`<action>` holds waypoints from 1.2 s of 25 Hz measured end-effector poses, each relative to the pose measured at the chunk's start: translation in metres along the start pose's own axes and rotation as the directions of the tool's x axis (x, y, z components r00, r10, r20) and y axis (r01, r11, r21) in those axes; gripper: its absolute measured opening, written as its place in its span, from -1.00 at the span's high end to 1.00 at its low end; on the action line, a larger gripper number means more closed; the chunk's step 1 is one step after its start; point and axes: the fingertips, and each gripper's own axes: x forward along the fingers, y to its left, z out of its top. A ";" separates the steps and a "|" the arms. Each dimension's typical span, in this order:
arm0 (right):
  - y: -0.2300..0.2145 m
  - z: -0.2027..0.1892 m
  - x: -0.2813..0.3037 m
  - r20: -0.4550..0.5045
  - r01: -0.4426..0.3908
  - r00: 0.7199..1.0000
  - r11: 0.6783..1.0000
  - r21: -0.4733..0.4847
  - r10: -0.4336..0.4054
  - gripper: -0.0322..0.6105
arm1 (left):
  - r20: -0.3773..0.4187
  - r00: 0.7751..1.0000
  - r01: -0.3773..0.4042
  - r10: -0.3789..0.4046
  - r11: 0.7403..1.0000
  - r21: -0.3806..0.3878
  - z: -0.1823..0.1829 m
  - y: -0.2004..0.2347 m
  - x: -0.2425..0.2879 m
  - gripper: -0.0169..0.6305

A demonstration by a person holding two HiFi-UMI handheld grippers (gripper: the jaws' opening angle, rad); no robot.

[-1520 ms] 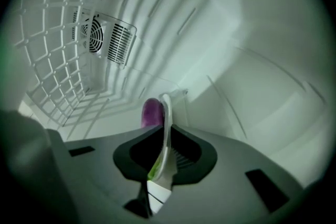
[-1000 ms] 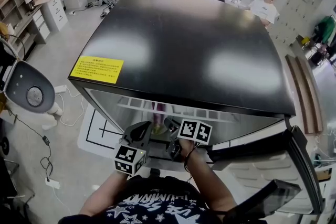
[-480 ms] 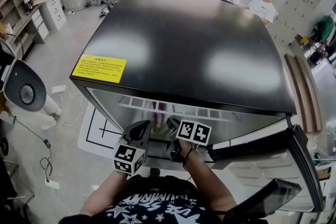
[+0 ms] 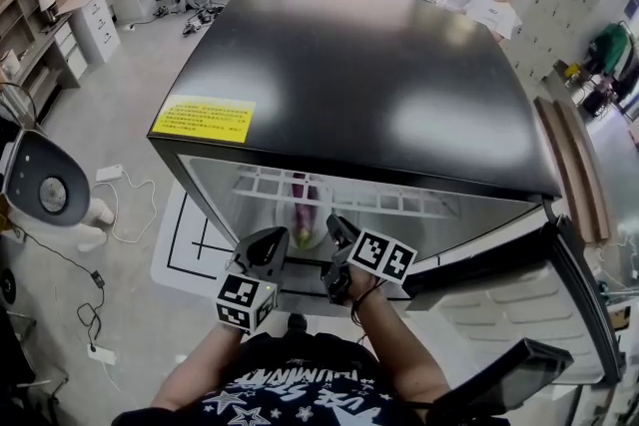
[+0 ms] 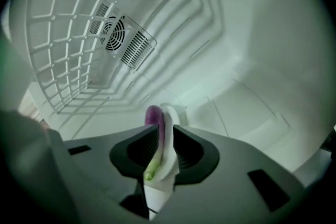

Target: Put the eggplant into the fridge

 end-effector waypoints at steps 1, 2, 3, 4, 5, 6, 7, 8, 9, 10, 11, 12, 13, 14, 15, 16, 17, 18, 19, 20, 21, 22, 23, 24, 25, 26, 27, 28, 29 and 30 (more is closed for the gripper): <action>0.002 0.000 -0.003 0.007 -0.003 1.000 1.000 -0.001 0.003 0.63 | 0.000 1.000 0.004 -0.004 1.000 0.000 0.000 -0.001 -0.003 0.92; 0.005 -0.002 -0.006 0.014 -0.005 1.000 1.000 -0.001 0.005 0.63 | -0.002 1.000 0.009 -0.009 1.000 0.001 0.000 -0.002 -0.006 0.92; 0.008 -0.003 -0.008 0.022 -0.007 1.000 1.000 -0.001 0.007 0.63 | -0.005 1.000 0.014 -0.014 1.000 0.001 0.000 -0.002 -0.010 0.92; 0.012 -0.006 -0.012 0.031 -0.009 0.999 1.000 -0.003 0.009 0.63 | -0.008 1.000 0.021 -0.021 1.000 0.002 0.000 -0.002 -0.015 0.92; 0.016 -0.009 -0.015 0.040 -0.012 0.999 1.000 -0.006 0.012 0.63 | -0.010 1.000 0.028 -0.028 1.000 0.003 -0.001 -0.002 -0.020 0.92; 0.021 -0.014 -0.019 0.049 -0.016 0.999 1.000 -0.011 0.016 0.63 | -0.012 0.999 0.034 -0.034 0.999 0.004 -0.001 -0.002 -0.026 0.92; 0.025 -0.019 -0.023 0.058 -0.021 0.998 1.000 -0.016 0.022 0.63 | -0.012 0.999 0.040 -0.040 0.999 0.006 -0.002 -0.003 -0.033 0.92; 0.030 -0.025 -0.026 0.067 -0.029 0.997 0.999 -0.018 0.030 0.63 | -0.011 0.999 0.047 -0.047 0.999 0.010 -0.003 -0.003 -0.039 0.92; 0.035 -0.031 -0.030 0.075 -0.038 0.996 0.999 -0.019 0.039 0.63 | -0.010 0.999 0.054 -0.053 0.998 0.014 -0.004 -0.003 -0.046 0.92; 0.040 -0.038 -0.033 0.081 -0.048 0.995 0.999 -0.019 0.049 0.63 | -0.008 0.998 0.061 -0.061 0.998 0.020 -0.004 -0.004 -0.053 0.92; 0.044 -0.045 -0.037 0.085 -0.056 0.995 0.998 -0.018 0.058 0.63 | -0.007 0.998 0.068 -0.068 0.997 0.025 -0.005 -0.004 -0.060 0.92; 0.048 -0.051 -0.040 0.088 -0.061 0.994 0.998 -0.016 0.062 0.63 | -0.006 0.997 0.074 -0.074 0.997 0.031 -0.005 -0.006 -0.067 0.92; 0.051 -0.056 -0.044 0.091 -0.063 0.994 0.998 -0.014 0.064 0.63 | -0.005 0.997 0.080 -0.080 0.996 0.035 -0.005 -0.007 -0.073 0.92; 0.052 -0.061 -0.050 0.094 -0.063 0.994 0.998 -0.012 0.064 0.63 | -0.006 0.996 0.084 -0.084 0.996 0.035 -0.006 -0.010 -0.079 0.92; 0.053 -0.067 -0.056 0.098 -0.063 0.993 0.998 -0.010 0.064 0.63 | -0.007 0.996 0.088 -0.088 0.996 0.032 -0.007 -0.014 -0.085 0.92; 0.054 -0.073 -0.063 0.104 -0.062 0.993 0.998 -0.008 0.063 0.63 | -0.011 0.996 0.093 -0.092 0.995 0.026 -0.009 -0.017 -0.092 0.92; 0.055 -0.079 -0.069 0.111 -0.061 0.992 0.998 -0.006 0.061 0.63 | -0.015 0.995 0.097 -0.097 0.995 0.020 -0.012 -0.020 -0.099 0.92; 0.056 -0.087 -0.076 0.116 -0.059 0.991 0.998 -0.006 0.059 0.63 | -0.019 0.995 0.101 -0.101 0.995 0.015 -0.014 -0.022 -0.107 0.92; 0.058 -0.095 -0.083 0.120 -0.056 0.991 0.998 -0.008 0.057 0.63 | -0.024 0.994 0.105 -0.105 0.994 0.014 -0.017 -0.023 -0.116 0.92; 0.061 -0.103 -0.089 0.123 -0.054 0.991 0.998 -0.012 0.055 0.63 | -0.029 0.994 0.109 -0.108 0.994 0.014 -0.020 -0.025 -0.125 0.92; 0.064 -0.112 -0.096 0.127 -0.053 0.990 0.999 -0.013 0.054 0.63 | -0.033 0.993 0.114 -0.113 0.993 0.017 -0.023 -0.026 -0.134 0.92; 0.067 -0.120 -0.103 0.135 -0.056 0.989 0.998 -0.005 0.056 0.63 | -0.036 0.992 0.121 -0.121 0.992 0.020 -0.025 -0.029 -0.143 0.92; 0.070 -0.128 -0.111 0.148 -0.067 0.987 0.998 0.018 0.064 0.63 | -0.038 0.991 0.132 -0.131 0.991 0.024 -0.027 -0.032 -0.151 0.92; 0.072 -0.136 -0.119 0.164 -0.086 0.984 0.995 0.054 0.076 0.63 | -0.039 0.989 0.144 -0.143 0.989 0.026 -0.029 -0.036 -0.158 0.92; 0.073 -0.144 -0.128 0.178 -0.107 0.980 0.990 0.094 0.089 0.63 | -0.040 0.987 0.156 -0.155 0.987 0.028 -0.032 -0.041 -0.165 0.92; 0.073 -0.152 -0.136 0.186 -0.121 0.978 0.985 0.124 0.097 0.63 | -0.040 0.985 0.167 -0.166 0.986 0.029 -0.035 -0.047 -0.171 0.92; 0.072 -0.161 -0.143 0.187 -0.124 0.978 0.983 0.138 0.097 0.63 | -0.041 0.983 0.178 -0.177 0.983 0.033 -0.037 -0.053 -0.177 0.92; 0.071 -0.169 -0.151 0.182 -0.116 0.979 0.983 0.141 0.090 0.63 | -0.041 0.981 0.190 -0.189 0.981 0.040 -0.039 -0.059 -0.183 0.92; 0.070 -0.177 -0.158 0.178 -0.106 0.981 0.984 0.141 0.080 0.63 | -0.041 0.979 0.203 -0.201 0.978 0.047 -0.040 -0.064 -0.188 0.92; 0.069 -0.184 -0.165 0.178 -0.097 0.981 0.985 0.143 0.070 0.63 | -0.039 0.976 0.216 -0.215 0.975 0.052 -0.041 -0.068 -0.193 0.92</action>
